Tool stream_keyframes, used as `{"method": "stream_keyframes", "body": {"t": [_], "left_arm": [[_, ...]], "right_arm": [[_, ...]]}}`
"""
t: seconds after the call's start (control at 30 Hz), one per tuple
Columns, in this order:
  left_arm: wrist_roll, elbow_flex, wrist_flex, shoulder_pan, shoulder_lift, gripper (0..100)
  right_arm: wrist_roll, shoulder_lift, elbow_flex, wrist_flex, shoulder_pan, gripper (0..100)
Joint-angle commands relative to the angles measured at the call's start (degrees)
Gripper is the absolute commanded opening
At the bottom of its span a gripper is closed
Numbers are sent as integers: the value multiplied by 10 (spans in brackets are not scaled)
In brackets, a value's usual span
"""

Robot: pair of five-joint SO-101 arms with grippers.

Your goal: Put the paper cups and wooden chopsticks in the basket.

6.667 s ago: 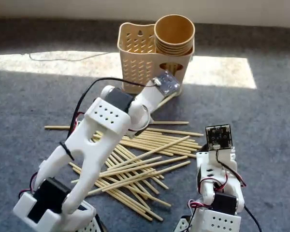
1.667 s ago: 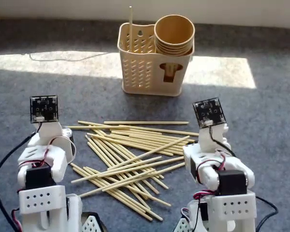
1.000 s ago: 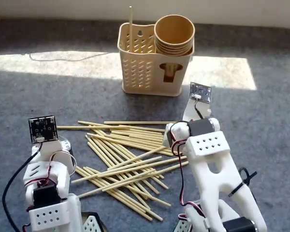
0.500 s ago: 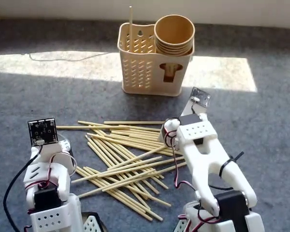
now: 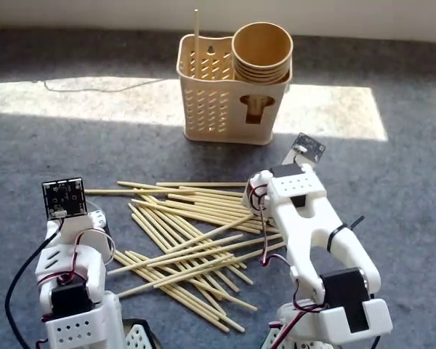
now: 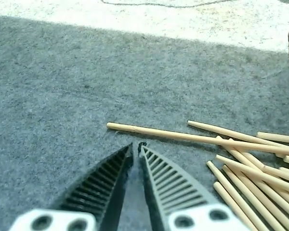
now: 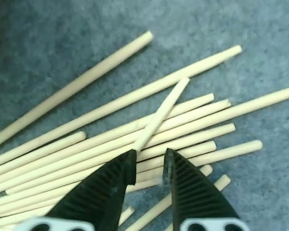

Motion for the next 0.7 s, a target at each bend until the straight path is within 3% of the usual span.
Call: {"method": "stream_keyframes", "body": {"t": [0.0, 0.2, 0.67], "left_arm": [[-2, -8, 1, -5, -7, 39], [-2, -8, 1, -5, -7, 39], [-2, -7, 1, -5, -7, 39]], "right_arm": [[-5, 1, -16, -11, 13, 105], [-38, 6, -47, -11, 12, 105], [-38, 15, -62, -16, 7, 105]]}}
